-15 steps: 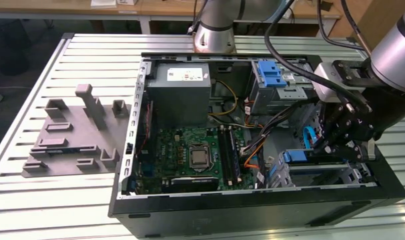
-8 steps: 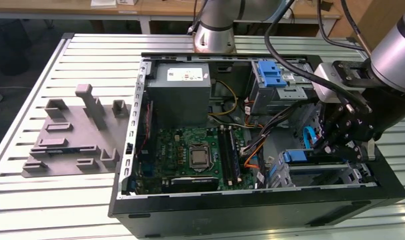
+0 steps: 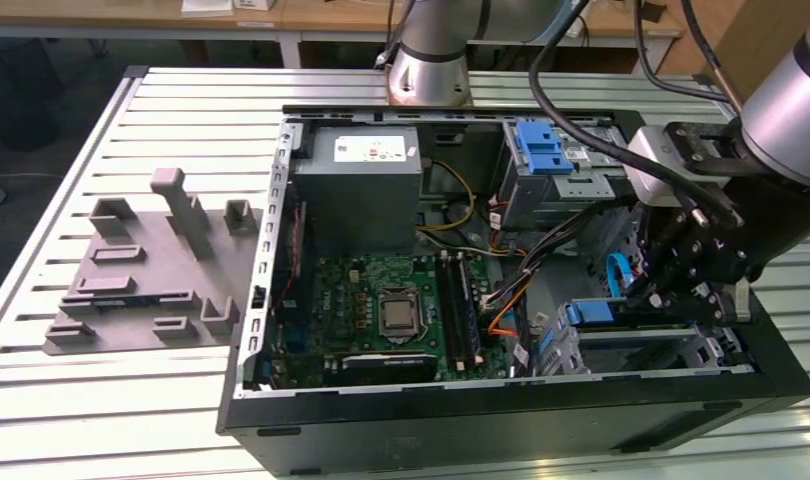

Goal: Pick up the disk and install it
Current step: 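Insert the second disk wire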

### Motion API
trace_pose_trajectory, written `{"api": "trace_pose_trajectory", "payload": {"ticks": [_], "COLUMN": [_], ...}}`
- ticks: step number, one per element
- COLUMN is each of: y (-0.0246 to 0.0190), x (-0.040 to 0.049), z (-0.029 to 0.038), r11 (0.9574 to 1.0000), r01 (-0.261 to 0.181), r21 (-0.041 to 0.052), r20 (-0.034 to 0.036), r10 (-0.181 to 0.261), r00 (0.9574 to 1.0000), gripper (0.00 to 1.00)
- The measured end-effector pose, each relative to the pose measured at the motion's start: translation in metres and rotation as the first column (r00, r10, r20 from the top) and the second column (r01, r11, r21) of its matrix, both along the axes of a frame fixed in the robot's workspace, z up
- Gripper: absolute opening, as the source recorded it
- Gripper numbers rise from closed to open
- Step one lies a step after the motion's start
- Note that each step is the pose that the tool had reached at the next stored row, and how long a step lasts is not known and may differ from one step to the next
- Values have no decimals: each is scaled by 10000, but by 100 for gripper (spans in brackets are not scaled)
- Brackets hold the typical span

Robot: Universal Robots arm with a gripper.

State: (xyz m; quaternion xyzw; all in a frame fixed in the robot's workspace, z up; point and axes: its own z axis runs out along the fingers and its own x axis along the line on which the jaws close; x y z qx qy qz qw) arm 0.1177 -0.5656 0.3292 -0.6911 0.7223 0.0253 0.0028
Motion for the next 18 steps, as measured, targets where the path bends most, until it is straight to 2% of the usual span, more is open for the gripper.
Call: {"api": "trace_pose_trajectory", "payload": {"ticks": [1,4,6,7,8,12,18], "y": [0,0,0,0,0,0,0], "x": [0,0,0,0,0,0,0], "z": [-6,1,2,3,5,32,107], "r11": [10000,10000,10000,10000,10000,10000,10000], "r01": [1,0,-1,0,0,0,-1], "r21": [13,-3,-1,-2,-3,-3,-3], "r20": [0,0,1,1,1,0,-5], "r10": [-1,0,1,0,0,0,1], "r00": [10000,10000,10000,10000,10000,10000,10000], "gripper": [23,29,40,40,47,47,47]}}
